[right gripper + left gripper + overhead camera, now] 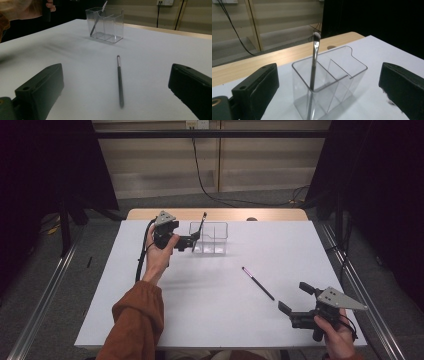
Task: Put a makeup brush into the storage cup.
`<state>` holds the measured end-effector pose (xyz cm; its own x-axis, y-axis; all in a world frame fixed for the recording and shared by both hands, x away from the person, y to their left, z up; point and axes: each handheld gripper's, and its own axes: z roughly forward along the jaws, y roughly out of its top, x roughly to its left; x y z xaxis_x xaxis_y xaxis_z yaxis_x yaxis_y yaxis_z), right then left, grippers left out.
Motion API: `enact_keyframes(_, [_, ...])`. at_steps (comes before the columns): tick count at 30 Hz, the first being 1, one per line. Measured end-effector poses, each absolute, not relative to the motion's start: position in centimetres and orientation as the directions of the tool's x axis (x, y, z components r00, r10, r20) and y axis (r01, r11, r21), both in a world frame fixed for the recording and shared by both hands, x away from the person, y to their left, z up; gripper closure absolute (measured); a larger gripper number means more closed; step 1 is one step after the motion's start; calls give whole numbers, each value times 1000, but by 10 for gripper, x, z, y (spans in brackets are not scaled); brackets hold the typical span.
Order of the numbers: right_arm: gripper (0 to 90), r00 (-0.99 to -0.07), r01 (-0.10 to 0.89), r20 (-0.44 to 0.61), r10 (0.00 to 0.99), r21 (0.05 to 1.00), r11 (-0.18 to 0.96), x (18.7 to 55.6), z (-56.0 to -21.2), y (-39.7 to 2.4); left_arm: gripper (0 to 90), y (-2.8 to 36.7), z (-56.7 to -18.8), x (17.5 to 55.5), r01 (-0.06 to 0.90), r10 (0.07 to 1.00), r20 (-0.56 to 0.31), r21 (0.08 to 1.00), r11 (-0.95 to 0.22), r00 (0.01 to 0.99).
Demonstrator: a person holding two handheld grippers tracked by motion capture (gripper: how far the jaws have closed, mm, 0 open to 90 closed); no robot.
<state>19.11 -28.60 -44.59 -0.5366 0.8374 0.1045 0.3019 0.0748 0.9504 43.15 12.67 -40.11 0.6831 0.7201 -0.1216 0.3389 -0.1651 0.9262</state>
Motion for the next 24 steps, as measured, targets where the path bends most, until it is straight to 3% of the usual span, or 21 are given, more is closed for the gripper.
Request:
enact_keyframes(19, [0,-532,304,107,840,950,71,191,-446,-286,29,139,-398,396,317,693,-137,938,-137,708])
enact_keyframes(22, [0,-532,304,107,840,950,71,191,-446,-286,32,144,-399,389,278,693,-87,946,-168,716])
enact_keyframes(24, [0,-532,303,106,840,950,71,191,-446,-286,31,150,-400,386,301,690,-116,941,-153,714])
